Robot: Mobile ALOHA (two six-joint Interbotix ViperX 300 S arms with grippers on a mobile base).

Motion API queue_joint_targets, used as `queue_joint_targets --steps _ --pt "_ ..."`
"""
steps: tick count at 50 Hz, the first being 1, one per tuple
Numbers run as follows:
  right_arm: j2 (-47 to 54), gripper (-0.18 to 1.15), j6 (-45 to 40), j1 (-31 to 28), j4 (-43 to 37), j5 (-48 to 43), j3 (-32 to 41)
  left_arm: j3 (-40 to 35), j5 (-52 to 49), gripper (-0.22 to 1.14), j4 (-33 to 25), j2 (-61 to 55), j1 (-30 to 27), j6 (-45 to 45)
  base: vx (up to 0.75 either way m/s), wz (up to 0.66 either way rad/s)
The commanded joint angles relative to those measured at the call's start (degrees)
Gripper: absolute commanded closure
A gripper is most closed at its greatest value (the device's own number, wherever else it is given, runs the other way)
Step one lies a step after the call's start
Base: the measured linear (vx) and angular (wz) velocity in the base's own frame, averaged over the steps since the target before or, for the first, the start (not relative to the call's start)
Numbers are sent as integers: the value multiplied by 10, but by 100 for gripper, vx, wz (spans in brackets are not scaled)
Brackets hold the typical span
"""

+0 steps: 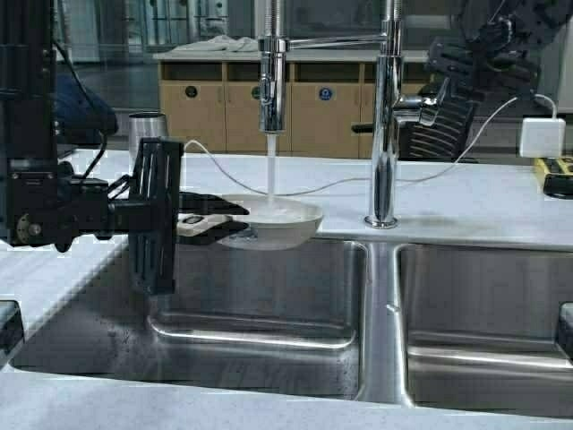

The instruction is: Wash the pan

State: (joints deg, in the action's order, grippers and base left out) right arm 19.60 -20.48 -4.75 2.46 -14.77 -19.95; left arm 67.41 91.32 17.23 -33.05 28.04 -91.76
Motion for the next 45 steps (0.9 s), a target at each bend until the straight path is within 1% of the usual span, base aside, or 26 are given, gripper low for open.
queue_joint_targets --steps 1,11,17,21,26,30,34,37,42,45 --pt "0 90 3 -33 19 27 46 -4 11 89 1 9 1 5 0 0" --pt "4 90 11 -62 61 47 60 -4 11 89 -1 10 1 5 0 0" --pt "-6 90 11 -63 61 46 54 -5 11 89 -4 10 1 6 0 -2" --pt "-21 90 11 -54 61 40 42 -10 12 89 -5 7 0 9 0 -2" --pt "-49 90 11 -36 54 25 18 -18 33 89 -9 4 1 24 0 0" --pt "-76 90 11 -20 47 20 -7 -28 54 89 -18 -1 1 71 0 0" --pt "-107 90 11 -6 41 13 -39 -34 56 89 -35 -4 1 129 0 0" --pt "-131 90 11 2 39 3 -65 -33 54 89 -54 -4 1 156 0 0" --pt "-167 90 11 14 35 -8 -107 -23 36 89 -85 -4 1 148 0 0" --pt "-184 90 11 16 33 -9 -127 -20 32 89 -89 -5 1 122 0 0"
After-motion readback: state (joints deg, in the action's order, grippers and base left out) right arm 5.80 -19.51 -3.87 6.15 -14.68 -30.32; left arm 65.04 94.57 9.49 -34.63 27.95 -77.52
